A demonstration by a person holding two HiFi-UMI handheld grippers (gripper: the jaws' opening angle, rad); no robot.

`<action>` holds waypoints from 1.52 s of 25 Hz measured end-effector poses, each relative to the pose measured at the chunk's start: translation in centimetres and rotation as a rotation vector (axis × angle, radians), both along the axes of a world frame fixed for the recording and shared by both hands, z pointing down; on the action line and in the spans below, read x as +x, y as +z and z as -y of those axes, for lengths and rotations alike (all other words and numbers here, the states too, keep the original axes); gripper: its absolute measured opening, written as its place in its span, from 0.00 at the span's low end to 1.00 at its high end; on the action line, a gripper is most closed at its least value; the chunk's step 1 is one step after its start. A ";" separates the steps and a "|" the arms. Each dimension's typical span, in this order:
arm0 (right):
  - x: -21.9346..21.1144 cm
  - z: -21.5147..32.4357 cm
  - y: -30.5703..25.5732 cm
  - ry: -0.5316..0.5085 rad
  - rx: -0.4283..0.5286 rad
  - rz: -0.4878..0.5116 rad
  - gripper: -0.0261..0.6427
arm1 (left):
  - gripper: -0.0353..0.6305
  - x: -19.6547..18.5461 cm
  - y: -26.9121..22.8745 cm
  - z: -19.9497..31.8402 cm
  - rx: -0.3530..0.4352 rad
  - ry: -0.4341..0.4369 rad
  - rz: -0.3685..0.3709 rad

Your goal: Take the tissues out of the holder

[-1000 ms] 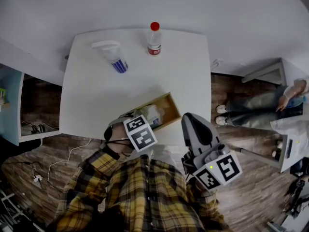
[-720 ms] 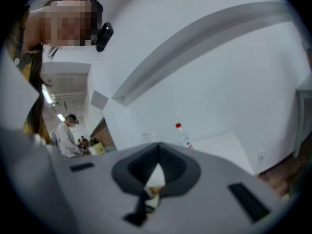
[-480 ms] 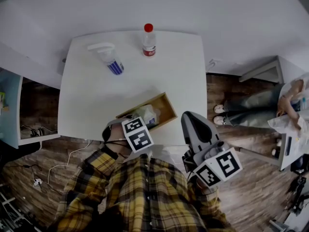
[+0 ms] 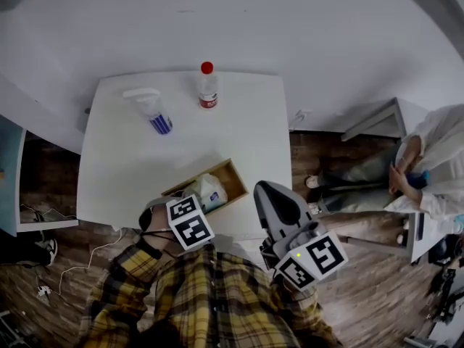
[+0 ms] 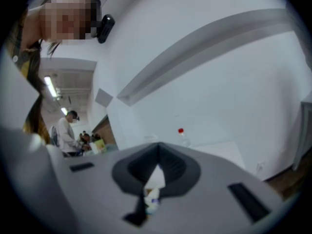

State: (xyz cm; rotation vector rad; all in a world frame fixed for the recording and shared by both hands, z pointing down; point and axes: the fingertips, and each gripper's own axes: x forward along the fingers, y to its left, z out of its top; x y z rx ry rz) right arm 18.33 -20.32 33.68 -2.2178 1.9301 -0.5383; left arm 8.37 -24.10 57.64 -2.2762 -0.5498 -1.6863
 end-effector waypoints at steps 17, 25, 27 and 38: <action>-0.5 1.9 -3.0 -0.004 0.006 -0.092 0.06 | 0.10 1.5 -16.9 2.7 -0.047 -0.122 -0.503; -0.2 3.9 -5.4 -0.033 0.053 -0.136 0.06 | 0.10 3.7 -26.8 5.1 -0.097 -0.287 -0.912; -0.3 4.4 -5.9 -0.042 0.064 -0.145 0.06 | 0.10 4.0 -28.6 5.3 -0.105 -0.315 -0.996; -1.0 7.4 -7.1 -0.097 0.102 -0.169 0.06 | 0.10 3.4 -34.7 8.1 -0.178 -0.525 -1.266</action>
